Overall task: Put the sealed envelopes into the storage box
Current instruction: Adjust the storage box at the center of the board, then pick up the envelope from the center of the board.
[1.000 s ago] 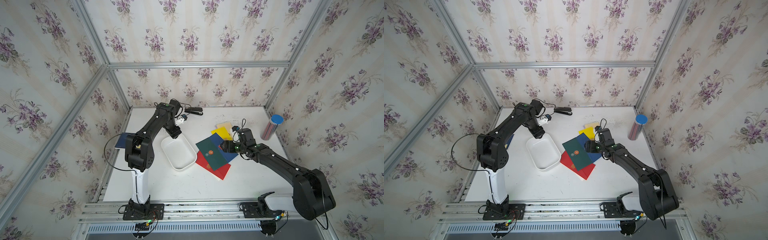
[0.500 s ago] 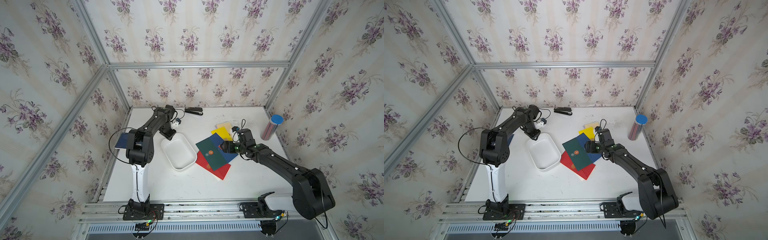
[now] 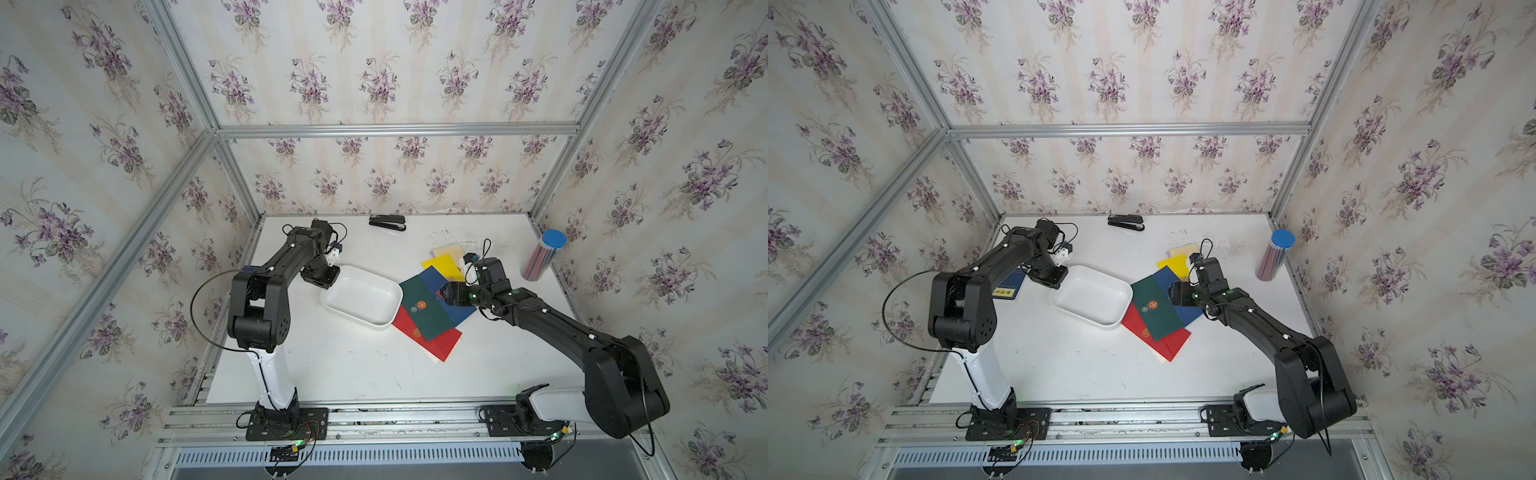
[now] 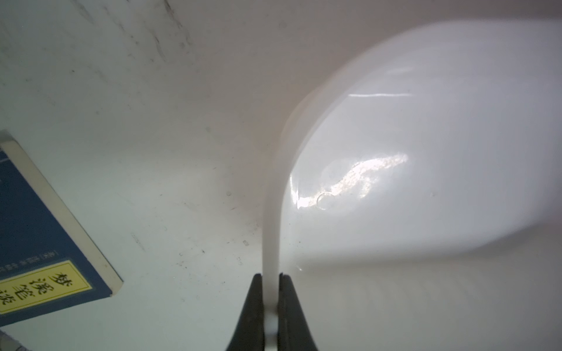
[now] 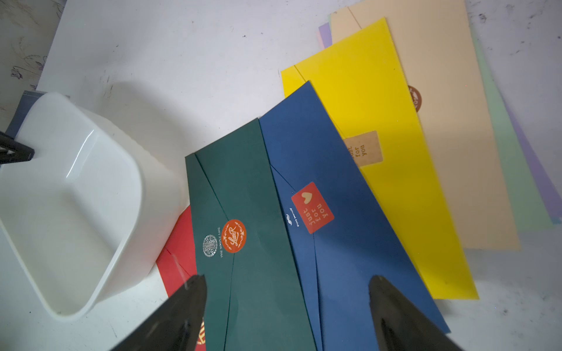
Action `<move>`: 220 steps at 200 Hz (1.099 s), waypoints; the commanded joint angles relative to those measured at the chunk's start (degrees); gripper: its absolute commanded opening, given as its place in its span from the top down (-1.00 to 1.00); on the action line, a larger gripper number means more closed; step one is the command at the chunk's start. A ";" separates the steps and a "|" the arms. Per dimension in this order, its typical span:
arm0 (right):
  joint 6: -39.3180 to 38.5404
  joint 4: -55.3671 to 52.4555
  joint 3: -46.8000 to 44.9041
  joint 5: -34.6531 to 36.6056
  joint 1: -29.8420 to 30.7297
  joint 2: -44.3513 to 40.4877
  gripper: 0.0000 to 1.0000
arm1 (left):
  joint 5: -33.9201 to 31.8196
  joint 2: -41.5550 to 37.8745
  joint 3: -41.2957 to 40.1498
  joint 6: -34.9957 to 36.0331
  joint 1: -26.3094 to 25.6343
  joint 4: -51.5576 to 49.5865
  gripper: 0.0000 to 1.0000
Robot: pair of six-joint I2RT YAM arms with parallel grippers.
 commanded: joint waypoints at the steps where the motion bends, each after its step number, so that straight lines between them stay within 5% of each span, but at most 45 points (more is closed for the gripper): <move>1: 0.11 1.04 0.22 -0.55 0.04 0.25 -0.74 | 1.39 -3.59 -4.25 -5.74 1.02 1.43 0.88; 102: 0.21 -0.18 0.83 -1.16 0.06 1.24 -0.72 | -0.38 -7.39 -10.30 -9.10 6.45 0.98 0.70; 139: 0.30 -0.47 1.00 -1.29 0.23 1.91 -0.72 | -2.54 -10.41 -10.20 -10.11 6.53 0.44 0.07; 166: 0.55 -0.69 0.93 -1.40 0.28 2.07 -0.71 | -4.21 -17.68 -10.12 -13.09 6.84 -0.69 -0.20; 184: 0.82 -0.42 0.76 -2.04 0.32 2.27 -0.71 | 2.77 -22.54 -9.08 -16.22 6.57 -2.92 -0.21; 199: 0.96 -0.55 0.92 -2.49 0.39 2.68 -0.71 | 16.11 -26.73 -10.62 -18.23 4.73 -1.96 -0.20; 220: 1.31 -0.42 1.05 -2.88 0.52 3.15 -0.71 | 21.70 -34.90 -15.32 -25.98 -6.18 3.87 -0.23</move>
